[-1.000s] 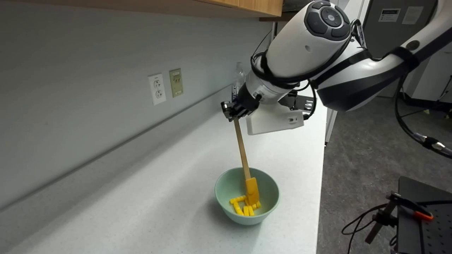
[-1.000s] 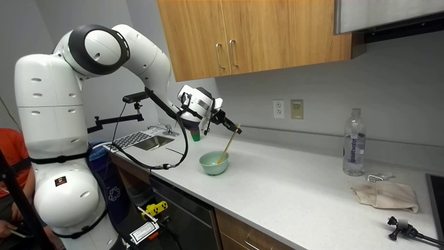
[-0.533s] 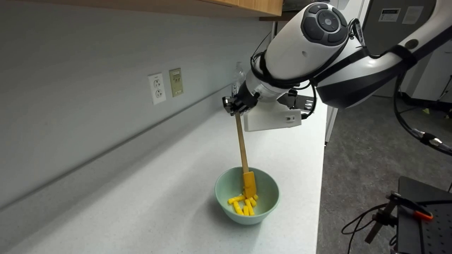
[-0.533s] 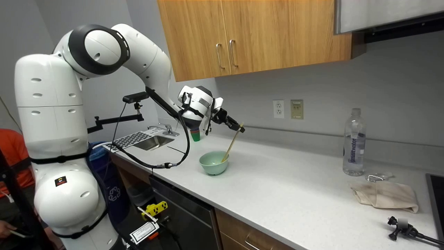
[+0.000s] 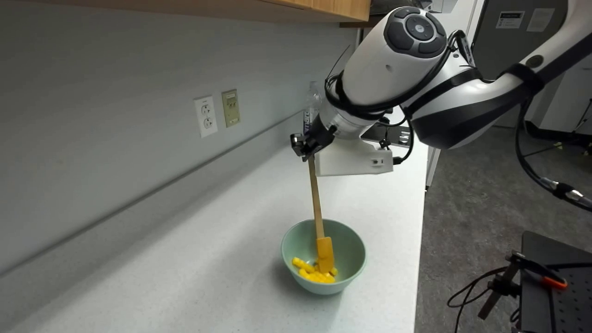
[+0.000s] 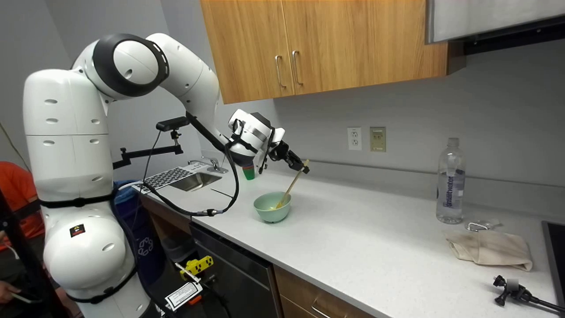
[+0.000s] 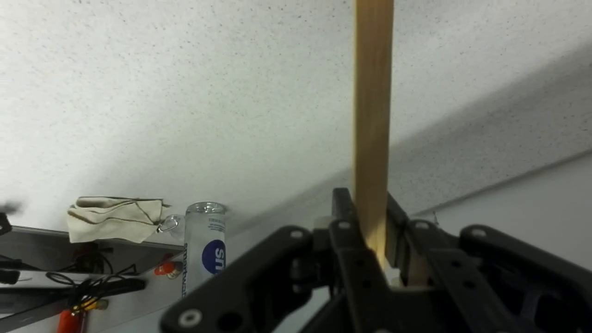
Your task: Use the object to mix the contents in the bowl
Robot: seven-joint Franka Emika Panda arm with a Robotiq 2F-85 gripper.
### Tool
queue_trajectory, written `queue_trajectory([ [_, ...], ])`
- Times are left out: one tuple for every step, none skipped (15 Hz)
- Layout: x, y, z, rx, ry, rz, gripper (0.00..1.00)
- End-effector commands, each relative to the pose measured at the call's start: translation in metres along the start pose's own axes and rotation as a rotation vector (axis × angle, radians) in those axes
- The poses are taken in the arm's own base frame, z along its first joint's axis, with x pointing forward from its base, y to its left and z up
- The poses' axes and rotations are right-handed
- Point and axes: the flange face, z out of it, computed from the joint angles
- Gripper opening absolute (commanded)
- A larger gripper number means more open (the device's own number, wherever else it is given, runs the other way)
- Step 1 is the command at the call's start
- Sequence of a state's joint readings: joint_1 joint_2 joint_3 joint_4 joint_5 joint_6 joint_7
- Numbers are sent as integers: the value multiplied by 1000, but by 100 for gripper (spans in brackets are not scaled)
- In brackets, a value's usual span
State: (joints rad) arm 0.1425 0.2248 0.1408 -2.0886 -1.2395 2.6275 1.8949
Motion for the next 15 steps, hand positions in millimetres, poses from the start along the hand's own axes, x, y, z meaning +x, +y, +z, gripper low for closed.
queue_trajectory([
  [4,-4,0,-2,-26,10,43],
  [4,-4,0,-1,-36,14,50],
  [5,-3,-1,-1,-44,19,57],
  [5,-3,-1,-2,-51,23,66],
  [6,-3,-2,-3,-57,28,72],
  [6,-3,-2,-1,-65,32,81],
  [7,-3,-3,-1,-71,36,88],
  [8,-4,-5,-2,-75,39,95],
  [8,-4,-6,0,-87,37,99],
  [8,-4,-8,6,-109,34,100],
  [9,-2,-7,14,-131,28,100],
  [9,-2,-9,18,-160,20,100],
  [10,-1,-11,24,-187,13,100],
  [11,0,-14,25,-218,4,100],
  [12,1,-16,26,-249,-3,100],
])
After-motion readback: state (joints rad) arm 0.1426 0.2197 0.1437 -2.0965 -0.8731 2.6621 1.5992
